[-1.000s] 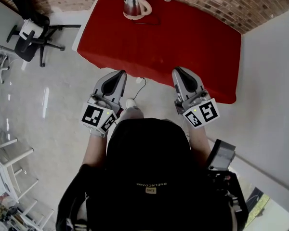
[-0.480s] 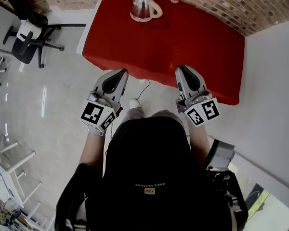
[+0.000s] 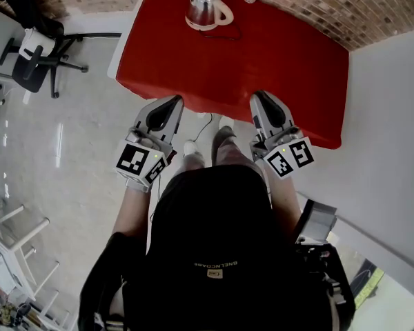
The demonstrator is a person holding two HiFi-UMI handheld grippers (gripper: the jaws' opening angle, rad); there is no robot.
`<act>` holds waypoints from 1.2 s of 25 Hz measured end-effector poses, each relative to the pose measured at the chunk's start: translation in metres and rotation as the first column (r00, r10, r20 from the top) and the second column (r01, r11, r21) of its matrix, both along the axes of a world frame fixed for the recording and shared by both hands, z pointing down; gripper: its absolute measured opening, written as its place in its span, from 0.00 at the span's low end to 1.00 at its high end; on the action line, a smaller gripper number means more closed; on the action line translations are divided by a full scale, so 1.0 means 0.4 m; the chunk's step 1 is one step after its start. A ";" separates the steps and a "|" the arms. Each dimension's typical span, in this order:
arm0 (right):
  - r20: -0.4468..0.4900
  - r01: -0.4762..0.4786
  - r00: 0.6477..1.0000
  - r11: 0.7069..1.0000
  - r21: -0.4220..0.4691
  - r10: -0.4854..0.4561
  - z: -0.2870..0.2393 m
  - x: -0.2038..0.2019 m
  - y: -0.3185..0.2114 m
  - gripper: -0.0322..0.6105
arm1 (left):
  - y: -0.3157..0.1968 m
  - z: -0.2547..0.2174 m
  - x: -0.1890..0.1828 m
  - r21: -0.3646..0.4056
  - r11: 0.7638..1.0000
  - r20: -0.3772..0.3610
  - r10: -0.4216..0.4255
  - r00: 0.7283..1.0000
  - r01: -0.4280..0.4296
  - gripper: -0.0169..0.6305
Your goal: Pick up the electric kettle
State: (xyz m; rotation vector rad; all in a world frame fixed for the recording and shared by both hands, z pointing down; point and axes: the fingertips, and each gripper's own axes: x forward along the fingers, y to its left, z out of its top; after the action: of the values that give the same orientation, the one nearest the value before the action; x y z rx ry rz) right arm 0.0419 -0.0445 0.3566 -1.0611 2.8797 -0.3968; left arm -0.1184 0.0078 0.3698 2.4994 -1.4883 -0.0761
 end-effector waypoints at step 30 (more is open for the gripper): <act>-0.005 0.070 0.997 0.993 -0.092 -0.071 0.062 0.047 -0.305 0.15 | -0.422 0.135 0.084 -0.117 0.993 -0.047 -0.022 0.999 0.017 0.13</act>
State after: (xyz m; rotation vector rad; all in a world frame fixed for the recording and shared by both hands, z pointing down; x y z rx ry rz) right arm 0.0606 -0.1665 0.3813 -0.9772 2.9384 -0.5357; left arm -0.0848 -0.1609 0.4237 2.3744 -1.4549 -0.0503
